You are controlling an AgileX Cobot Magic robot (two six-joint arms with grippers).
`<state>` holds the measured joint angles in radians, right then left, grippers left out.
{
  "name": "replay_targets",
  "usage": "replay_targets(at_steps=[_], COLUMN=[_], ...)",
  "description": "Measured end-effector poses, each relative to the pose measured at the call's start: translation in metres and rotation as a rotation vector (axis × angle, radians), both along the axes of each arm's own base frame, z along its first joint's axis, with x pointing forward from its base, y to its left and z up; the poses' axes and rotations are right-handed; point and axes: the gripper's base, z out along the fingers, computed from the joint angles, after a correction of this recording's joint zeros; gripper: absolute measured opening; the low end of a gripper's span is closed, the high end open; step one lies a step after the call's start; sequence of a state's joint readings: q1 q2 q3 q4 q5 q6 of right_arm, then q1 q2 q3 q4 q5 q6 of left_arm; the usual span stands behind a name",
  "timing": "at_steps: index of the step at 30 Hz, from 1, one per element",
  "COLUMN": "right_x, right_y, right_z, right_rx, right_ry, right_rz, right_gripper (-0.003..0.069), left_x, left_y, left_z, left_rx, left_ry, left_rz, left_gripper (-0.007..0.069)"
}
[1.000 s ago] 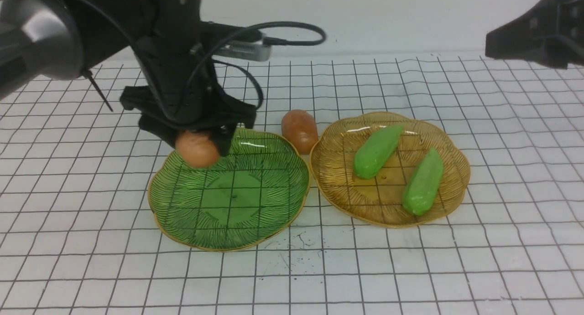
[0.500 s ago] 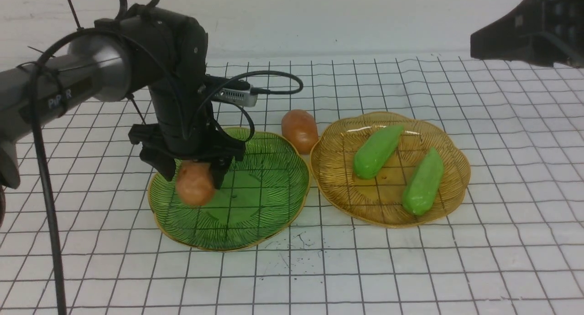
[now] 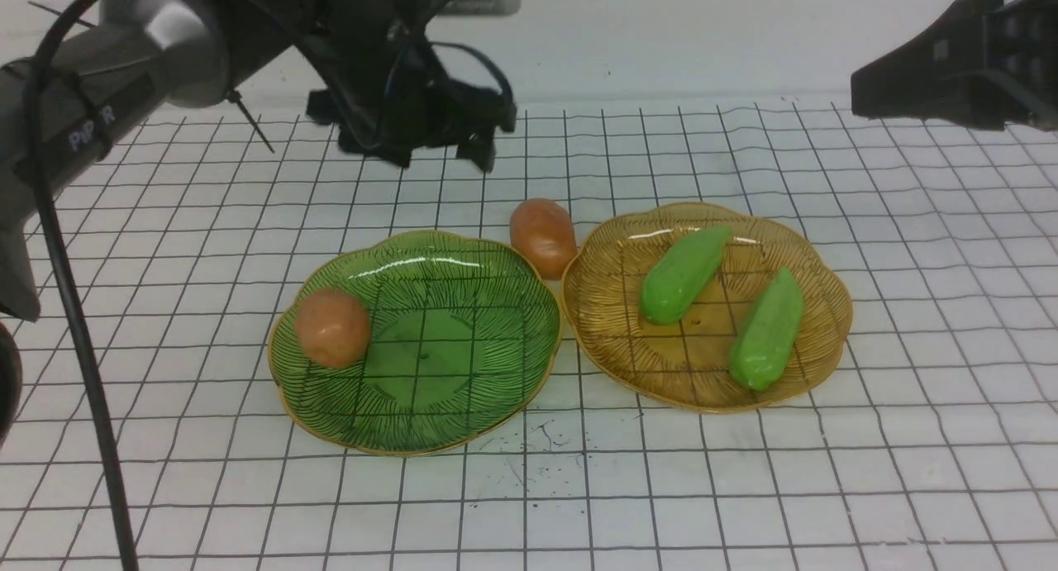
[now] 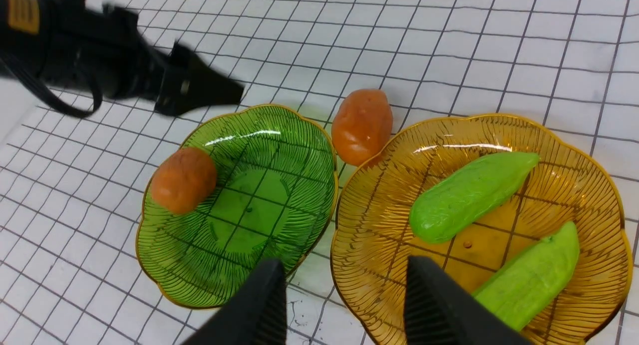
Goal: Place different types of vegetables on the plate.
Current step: 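Put the potatoes from the left side into the left plate with the left gripper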
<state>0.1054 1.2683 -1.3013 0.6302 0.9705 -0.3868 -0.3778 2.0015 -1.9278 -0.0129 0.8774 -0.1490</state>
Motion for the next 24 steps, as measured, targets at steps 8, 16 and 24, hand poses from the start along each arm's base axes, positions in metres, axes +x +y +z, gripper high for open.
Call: replay_targets(at_steps=[8, 16, 24], right_x=[-0.005, -0.008, -0.009], right_y=[0.002, 0.002, 0.002], right_z=[-0.004, -0.007, -0.008], right_rx=[-0.013, -0.034, -0.048], right_ry=[0.057, 0.092, 0.102], right_rz=[0.042, 0.070, 0.076], right_gripper=[0.0306, 0.0306, 0.0306], left_x=[0.033, 0.057, 0.061], left_y=[-0.037, -0.052, -0.052], left_z=[-0.036, -0.105, -0.134], left_rx=[-0.099, -0.083, -0.027], left_ry=[-0.065, 0.050, 0.091], left_rz=[-0.030, -0.026, -0.032], left_gripper=[0.0505, 0.0505, 0.0505])
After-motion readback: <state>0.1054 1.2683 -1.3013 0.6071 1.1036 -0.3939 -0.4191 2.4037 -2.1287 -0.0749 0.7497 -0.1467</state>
